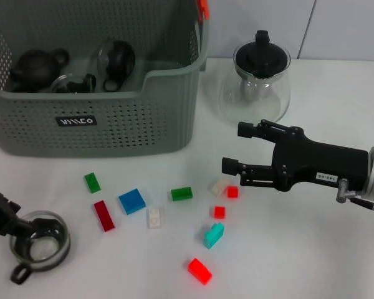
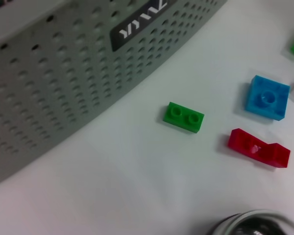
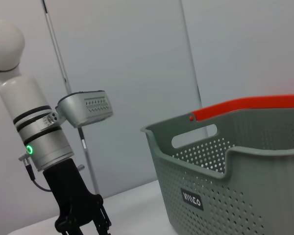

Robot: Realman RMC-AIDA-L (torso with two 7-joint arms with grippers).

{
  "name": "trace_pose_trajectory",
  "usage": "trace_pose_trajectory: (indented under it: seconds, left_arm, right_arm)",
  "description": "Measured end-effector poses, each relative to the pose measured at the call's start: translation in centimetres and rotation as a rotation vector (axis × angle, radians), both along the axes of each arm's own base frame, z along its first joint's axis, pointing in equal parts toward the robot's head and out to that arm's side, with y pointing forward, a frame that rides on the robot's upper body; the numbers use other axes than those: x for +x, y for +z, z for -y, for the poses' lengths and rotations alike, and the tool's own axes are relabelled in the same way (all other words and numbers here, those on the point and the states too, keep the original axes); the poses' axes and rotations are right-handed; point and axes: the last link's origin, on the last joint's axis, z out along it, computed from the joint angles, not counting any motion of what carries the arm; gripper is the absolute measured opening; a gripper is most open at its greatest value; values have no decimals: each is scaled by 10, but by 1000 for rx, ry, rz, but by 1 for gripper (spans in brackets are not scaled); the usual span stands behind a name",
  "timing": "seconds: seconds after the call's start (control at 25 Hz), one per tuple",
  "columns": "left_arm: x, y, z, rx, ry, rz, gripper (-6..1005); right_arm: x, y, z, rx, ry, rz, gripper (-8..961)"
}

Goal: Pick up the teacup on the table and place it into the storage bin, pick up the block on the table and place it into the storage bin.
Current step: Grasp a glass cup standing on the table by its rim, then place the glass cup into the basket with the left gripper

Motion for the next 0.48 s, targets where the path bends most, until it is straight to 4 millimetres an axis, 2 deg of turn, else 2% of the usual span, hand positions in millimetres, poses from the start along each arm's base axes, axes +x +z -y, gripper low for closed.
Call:
trace_pose_trajectory:
  seconds: [0.28, 0.48]
  left_arm:
    - [-2, 2, -3, 22, -8, -8, 545]
    - [-7, -11, -4, -19, 7, -8, 545]
  right_arm:
    - [-1, 0, 0, 0, 2, -1, 944]
    - [0, 0, 0, -1, 0, 0, 943]
